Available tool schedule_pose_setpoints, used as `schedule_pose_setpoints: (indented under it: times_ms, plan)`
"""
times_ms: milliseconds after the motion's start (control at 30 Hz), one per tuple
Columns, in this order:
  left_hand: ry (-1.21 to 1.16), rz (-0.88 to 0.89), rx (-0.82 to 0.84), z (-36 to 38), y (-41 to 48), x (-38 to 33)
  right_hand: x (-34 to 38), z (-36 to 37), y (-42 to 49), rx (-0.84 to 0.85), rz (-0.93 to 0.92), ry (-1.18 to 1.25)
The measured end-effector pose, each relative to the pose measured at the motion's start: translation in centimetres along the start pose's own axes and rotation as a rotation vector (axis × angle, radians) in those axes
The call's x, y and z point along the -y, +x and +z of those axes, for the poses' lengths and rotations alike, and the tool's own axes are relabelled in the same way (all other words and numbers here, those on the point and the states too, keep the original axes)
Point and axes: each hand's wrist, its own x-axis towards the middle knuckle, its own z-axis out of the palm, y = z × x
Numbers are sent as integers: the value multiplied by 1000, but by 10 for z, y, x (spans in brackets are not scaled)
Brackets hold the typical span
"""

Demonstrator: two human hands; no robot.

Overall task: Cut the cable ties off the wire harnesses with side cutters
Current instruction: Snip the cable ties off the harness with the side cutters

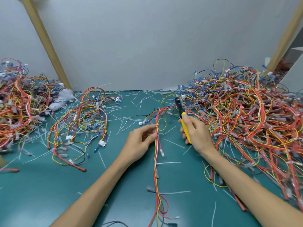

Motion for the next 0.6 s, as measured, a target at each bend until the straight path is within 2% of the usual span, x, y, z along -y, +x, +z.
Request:
schedule_pose_setpoints:
  times_ms: [133,300,467,600]
  plan:
    - [45,29,-18,2,0,3,2,-3,5,-14,180,243]
    - [43,35,-18,2,0,2,8,-5,6,6,270,408]
    - [120,82,-98,2,-1,3,7,-7,4,-2,259,403]
    - [41,76,-102,0,-3,4,6,-6,4,30,243,371]
